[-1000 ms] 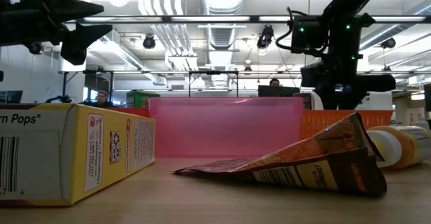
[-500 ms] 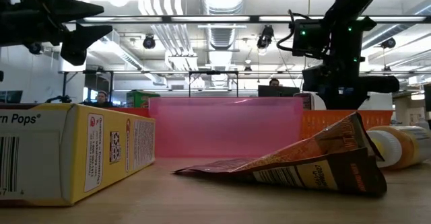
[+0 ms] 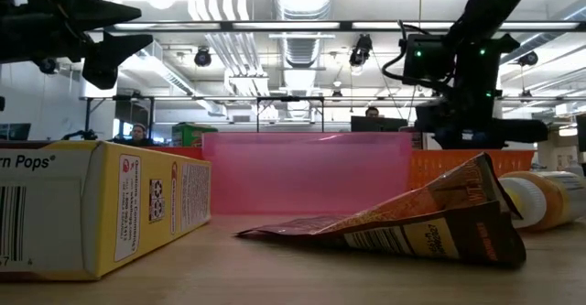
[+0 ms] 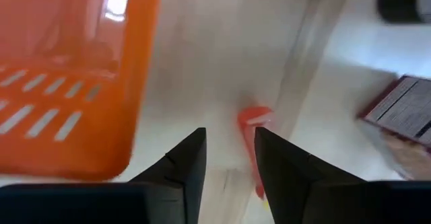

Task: Pick & Place Kitchen Items
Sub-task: Put the small orange food coloring bottle into the orange bin

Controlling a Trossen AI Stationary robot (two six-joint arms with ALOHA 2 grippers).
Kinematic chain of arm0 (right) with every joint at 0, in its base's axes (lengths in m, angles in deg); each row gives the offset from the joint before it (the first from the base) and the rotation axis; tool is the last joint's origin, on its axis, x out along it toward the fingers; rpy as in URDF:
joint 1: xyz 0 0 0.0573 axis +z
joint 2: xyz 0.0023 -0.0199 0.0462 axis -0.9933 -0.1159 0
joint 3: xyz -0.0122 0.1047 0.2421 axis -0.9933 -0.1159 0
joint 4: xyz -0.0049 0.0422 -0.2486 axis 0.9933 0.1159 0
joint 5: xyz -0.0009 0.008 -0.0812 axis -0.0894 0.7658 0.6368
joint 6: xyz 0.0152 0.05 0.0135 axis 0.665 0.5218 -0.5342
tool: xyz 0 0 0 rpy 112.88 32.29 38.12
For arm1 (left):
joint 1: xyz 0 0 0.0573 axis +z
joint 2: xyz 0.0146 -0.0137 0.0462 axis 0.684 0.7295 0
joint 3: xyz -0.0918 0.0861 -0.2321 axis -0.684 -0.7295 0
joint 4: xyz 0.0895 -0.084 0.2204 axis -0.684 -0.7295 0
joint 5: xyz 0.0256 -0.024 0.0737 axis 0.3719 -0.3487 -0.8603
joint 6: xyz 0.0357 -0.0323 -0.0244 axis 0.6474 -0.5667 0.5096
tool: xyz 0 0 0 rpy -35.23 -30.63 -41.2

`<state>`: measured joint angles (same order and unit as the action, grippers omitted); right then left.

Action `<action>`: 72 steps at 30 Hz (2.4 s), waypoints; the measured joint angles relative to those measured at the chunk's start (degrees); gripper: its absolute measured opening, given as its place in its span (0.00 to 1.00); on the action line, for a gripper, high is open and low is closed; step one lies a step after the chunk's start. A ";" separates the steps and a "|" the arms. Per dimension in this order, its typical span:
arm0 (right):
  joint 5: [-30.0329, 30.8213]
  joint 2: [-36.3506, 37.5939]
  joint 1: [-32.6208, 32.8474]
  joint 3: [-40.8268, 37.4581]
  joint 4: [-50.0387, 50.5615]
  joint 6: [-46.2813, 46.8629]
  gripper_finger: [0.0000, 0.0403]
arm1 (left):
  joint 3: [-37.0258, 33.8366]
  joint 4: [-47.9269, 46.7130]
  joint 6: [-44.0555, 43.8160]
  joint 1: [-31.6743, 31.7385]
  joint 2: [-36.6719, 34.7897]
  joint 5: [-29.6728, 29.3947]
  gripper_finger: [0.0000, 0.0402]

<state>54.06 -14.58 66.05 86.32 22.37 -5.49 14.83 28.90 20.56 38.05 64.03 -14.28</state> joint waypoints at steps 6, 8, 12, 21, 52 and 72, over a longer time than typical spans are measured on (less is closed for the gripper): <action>3.01 -0.04 -0.03 0.83 -0.96 -0.52 0.35 | 0.00 0.00 0.00 -0.01 0.00 0.00 0.59; 3.14 -0.11 -0.01 0.83 -1.42 -0.84 0.35 | 0.00 -0.02 0.00 -0.02 0.00 0.00 0.59; 2.87 -1.09 -0.67 0.79 -3.46 -1.71 0.36 | 0.01 -0.02 0.02 -0.01 0.00 0.00 0.59; 2.65 -6.50 -2.48 0.98 -3.41 -1.50 0.29 | -0.02 -0.22 0.00 0.01 0.01 0.02 0.59; -8.53 12.80 0.33 11.52 4.70 13.41 0.17 | -0.01 -0.50 -0.02 -0.02 0.02 0.02 0.59; -15.71 14.59 15.81 7.95 -33.81 22.97 0.17 | -0.02 0.34 -1.54 -0.01 0.61 0.95 0.59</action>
<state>38.36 0.01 81.86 94.27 -11.44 17.48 14.81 29.24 19.02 38.03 64.64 -13.33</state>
